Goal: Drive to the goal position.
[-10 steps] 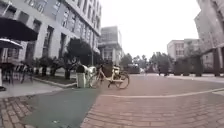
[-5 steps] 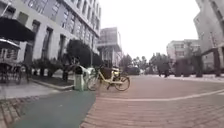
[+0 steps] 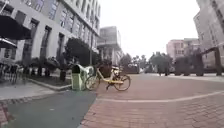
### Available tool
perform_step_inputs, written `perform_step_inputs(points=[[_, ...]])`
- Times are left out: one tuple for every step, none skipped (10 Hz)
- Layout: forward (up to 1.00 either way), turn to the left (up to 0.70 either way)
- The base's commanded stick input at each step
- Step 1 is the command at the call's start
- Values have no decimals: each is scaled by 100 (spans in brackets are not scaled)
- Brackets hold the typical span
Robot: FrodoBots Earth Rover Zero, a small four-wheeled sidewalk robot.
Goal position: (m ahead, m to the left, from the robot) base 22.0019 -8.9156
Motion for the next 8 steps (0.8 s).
perform_step_inputs(points=[[45, 0], [45, 0], [45, -21], [45, -27], [45, -27], [45, -27], [45, -27], [45, -27]])
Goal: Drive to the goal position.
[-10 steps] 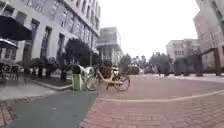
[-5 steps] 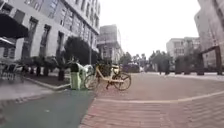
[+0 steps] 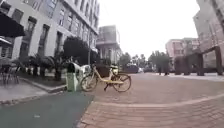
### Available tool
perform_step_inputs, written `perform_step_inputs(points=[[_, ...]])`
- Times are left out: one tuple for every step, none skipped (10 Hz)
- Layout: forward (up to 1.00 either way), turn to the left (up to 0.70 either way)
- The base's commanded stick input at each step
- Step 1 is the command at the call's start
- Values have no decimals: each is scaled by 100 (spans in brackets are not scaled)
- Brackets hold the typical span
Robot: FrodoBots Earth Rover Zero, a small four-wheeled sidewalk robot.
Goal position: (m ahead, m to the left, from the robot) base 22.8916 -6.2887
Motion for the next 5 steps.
perform_step_inputs(points=[[45, -27], [45, -27], [0, -45], [0, -45], [0, -45]])
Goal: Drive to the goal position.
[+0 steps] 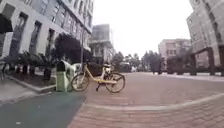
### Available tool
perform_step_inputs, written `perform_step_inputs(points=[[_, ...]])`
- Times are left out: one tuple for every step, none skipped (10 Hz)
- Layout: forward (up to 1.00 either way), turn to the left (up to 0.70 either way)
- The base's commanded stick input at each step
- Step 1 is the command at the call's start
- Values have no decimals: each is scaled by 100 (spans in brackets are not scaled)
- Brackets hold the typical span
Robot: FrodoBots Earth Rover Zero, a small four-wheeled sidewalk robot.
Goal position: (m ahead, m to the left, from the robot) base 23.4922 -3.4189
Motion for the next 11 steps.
perform_step_inputs(points=[[0, -45], [0, -45], [0, -45], [0, -45], [0, -45], [0, -45], [0, -45], [0, -45], [45, 0], [45, 0], [45, 0]])
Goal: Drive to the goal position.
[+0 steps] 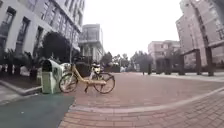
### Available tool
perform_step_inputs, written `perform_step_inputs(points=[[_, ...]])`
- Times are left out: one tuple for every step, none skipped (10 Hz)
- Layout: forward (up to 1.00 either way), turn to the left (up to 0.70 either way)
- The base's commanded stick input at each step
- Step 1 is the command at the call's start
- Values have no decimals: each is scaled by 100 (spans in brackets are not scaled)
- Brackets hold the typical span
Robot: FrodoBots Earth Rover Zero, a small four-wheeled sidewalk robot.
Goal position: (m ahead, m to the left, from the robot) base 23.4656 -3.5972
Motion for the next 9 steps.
perform_step_inputs(points=[[45, 0], [45, 0], [45, 0], [45, 0], [45, 0], [45, 0], [45, 0], [45, 0], [45, 0]])
